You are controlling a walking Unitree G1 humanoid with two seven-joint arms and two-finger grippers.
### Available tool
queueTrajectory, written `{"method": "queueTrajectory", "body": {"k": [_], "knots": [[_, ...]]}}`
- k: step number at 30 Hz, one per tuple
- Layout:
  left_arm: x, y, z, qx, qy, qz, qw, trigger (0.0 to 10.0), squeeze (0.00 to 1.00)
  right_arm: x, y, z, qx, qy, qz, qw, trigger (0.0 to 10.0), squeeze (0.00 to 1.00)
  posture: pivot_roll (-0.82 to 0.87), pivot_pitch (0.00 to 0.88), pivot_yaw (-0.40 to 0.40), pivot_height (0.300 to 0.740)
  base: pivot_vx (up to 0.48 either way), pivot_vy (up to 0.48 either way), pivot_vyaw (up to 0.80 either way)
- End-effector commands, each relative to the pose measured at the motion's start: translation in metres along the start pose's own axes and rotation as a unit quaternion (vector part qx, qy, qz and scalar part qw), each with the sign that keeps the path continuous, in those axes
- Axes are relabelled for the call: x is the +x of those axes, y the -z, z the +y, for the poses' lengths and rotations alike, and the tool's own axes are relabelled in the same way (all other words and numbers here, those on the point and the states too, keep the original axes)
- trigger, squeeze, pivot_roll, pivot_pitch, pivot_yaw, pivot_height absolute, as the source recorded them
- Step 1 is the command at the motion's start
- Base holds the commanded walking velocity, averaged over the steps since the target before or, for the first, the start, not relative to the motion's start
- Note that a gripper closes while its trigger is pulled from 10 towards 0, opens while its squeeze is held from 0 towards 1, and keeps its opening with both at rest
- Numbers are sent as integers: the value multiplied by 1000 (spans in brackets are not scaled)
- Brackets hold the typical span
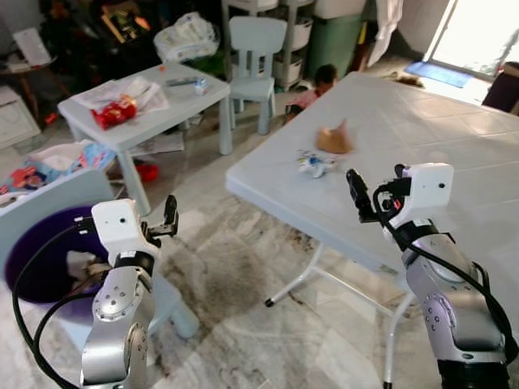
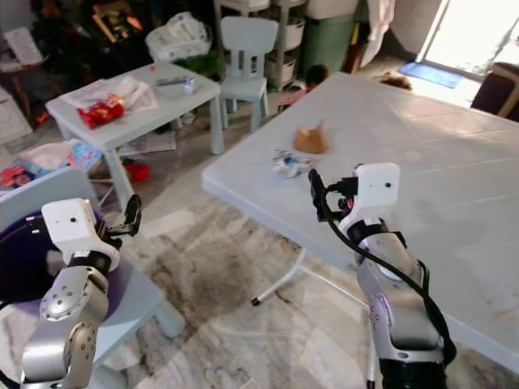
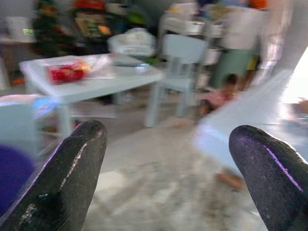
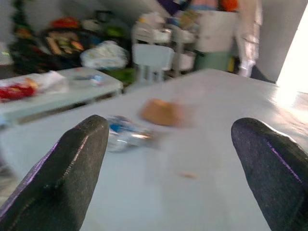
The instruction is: Picking trash to rubbish bin
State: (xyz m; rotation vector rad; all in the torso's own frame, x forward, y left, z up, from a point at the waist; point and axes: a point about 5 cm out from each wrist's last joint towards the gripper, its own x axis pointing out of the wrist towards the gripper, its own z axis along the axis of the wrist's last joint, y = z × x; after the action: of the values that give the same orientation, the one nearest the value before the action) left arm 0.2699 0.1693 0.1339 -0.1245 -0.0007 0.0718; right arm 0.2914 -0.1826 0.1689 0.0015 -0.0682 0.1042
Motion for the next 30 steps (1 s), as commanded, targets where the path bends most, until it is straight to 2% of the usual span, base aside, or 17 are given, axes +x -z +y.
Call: {"method": "queueTrajectory", "body": {"k": [1, 9, 30], "knots": [[1, -2, 5, 8, -6, -1, 1000, 10000, 0, 2, -5, 2, -1, -4, -7, 1000, 10000, 0, 7, 54, -53, 740, 337, 0, -569], [1, -1, 5, 8, -6, 3, 1000, 10000, 0, 2, -5, 3, 0, -6, -9, 1000, 10000, 0, 7, 54, -53, 740, 338, 0, -688], [0, 8, 3, 7, 2, 31, 999, 10000, 0, 2, -5, 3, -3, -10, -8, 1000, 10000, 0, 8, 54, -54, 740, 303, 0, 0]]}}
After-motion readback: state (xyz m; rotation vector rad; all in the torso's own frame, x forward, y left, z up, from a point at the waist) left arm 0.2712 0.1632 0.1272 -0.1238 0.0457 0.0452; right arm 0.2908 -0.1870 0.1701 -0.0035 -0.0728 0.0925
